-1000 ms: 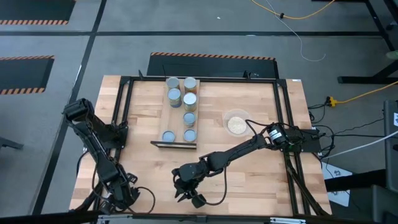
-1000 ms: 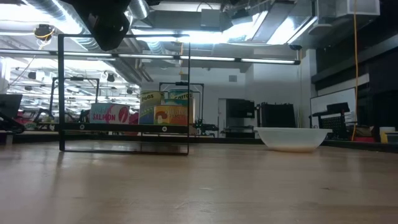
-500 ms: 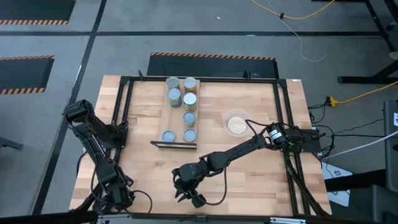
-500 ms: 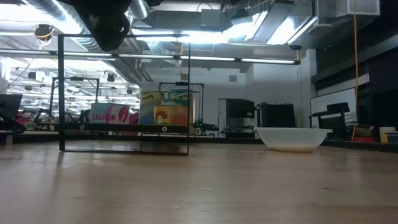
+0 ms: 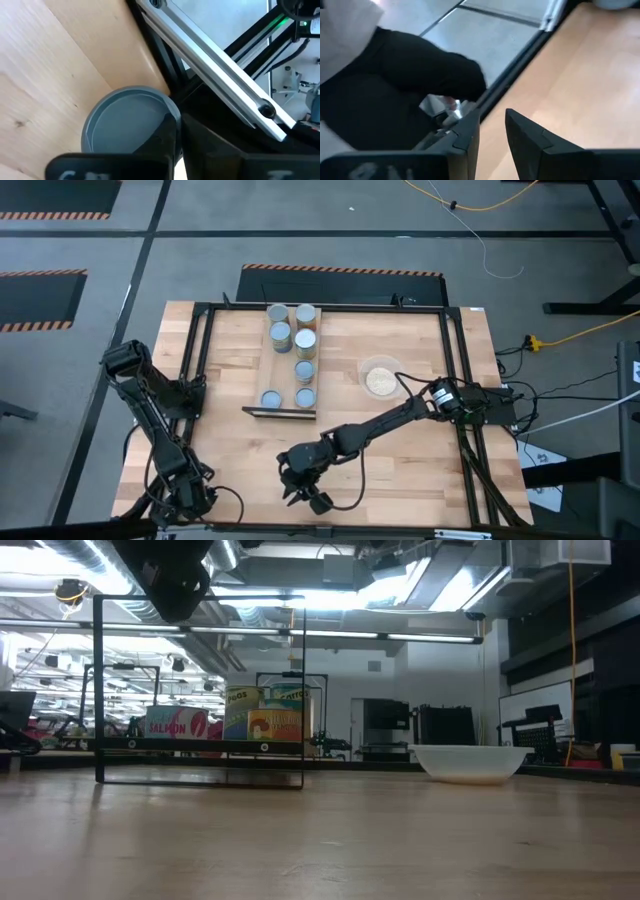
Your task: Pick and place cans onto a shelf
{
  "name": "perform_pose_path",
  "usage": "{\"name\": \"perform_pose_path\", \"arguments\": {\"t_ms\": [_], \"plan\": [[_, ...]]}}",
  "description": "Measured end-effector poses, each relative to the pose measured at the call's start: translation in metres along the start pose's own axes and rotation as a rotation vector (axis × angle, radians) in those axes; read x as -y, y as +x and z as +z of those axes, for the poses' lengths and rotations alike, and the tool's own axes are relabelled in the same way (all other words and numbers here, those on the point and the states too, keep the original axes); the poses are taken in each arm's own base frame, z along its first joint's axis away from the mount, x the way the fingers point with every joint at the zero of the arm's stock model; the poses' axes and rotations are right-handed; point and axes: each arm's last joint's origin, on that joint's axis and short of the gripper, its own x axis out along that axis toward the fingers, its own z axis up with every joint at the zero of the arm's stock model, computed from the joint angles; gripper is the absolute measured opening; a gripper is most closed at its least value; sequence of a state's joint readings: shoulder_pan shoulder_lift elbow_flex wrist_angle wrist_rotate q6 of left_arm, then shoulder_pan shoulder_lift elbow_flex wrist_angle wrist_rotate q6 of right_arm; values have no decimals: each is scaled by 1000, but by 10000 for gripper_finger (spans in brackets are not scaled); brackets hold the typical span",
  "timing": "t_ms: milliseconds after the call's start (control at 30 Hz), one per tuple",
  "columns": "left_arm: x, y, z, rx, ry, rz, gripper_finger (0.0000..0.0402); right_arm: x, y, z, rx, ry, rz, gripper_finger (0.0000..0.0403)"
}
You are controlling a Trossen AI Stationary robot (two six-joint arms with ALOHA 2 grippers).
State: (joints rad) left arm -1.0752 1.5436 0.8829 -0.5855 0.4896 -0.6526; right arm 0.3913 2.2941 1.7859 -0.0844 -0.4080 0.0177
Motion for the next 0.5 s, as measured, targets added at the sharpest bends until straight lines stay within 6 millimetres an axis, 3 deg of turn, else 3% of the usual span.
{"name": "perform_pose_path", "arguments": {"t_ms": [233, 500], "plan": [[0, 0, 4, 74, -107, 43, 6, -17, -12, 5, -71, 19, 62, 99], [-6, -7, 15, 241, -282, 103, 3, -36, -35, 17, -139, 7, 14, 99]]}}
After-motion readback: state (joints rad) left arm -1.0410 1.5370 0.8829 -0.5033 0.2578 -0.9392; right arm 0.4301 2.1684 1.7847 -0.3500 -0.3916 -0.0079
